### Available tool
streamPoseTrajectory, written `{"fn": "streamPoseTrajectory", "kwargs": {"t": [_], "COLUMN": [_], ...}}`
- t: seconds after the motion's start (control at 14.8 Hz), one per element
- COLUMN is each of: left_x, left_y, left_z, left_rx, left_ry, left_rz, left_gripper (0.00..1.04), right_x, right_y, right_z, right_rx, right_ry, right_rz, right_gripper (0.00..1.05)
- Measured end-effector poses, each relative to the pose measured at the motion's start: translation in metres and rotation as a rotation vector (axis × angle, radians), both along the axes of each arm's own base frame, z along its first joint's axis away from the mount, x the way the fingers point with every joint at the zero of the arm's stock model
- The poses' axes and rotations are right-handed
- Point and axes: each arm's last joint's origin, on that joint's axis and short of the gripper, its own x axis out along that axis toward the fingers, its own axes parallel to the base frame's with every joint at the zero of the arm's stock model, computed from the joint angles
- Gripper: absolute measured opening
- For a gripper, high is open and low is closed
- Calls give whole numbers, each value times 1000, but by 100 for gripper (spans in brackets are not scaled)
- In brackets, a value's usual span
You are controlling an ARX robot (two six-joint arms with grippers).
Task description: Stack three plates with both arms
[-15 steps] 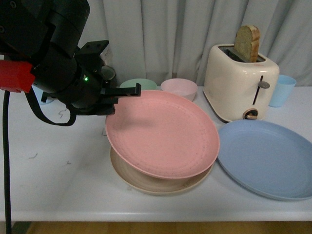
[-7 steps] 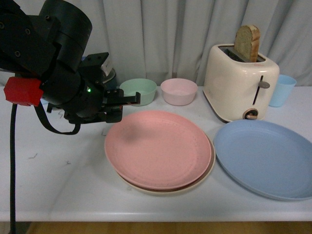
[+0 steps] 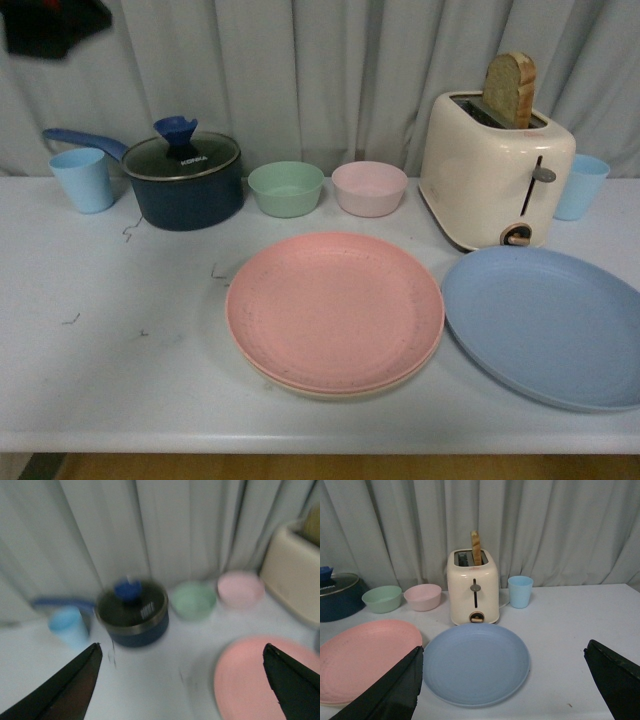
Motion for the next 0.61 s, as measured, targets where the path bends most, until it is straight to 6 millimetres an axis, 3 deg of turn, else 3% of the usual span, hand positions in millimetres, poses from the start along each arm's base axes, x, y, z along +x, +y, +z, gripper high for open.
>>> {"fn": "streamPoseTrajectory", "kwargs": {"t": [0.07,0.14,0.2,0.27,0.47,0.54,0.61], "left_x": [-11,-25,-36,-46,-80,-88,-96], "left_y": [2,7,15,20,29,31,34], "left_z": [16,2,-31,-50,-56,-67,-78], "left_rx": [-62,-108,-113,-110,-141,-143,-135], "left_ry": [-230,-287,-229,-188,-268,-243,-212], "left_rz": [94,133,160,174,165,163,171], "left_gripper": [86,74,61,50,12,1,2], "right_x": [0,0,0,0,0,0,0], "right_y": [0,0,0,0,0,0,0], "right_z": [0,0,0,0,0,0,0], "right_rx": [0,0,0,0,0,0,0], "right_ry": [0,0,0,0,0,0,0], "right_rz": [0,-1,-1,0,0,0,0], "right_gripper": [98,98,98,98,98,98,98]}}
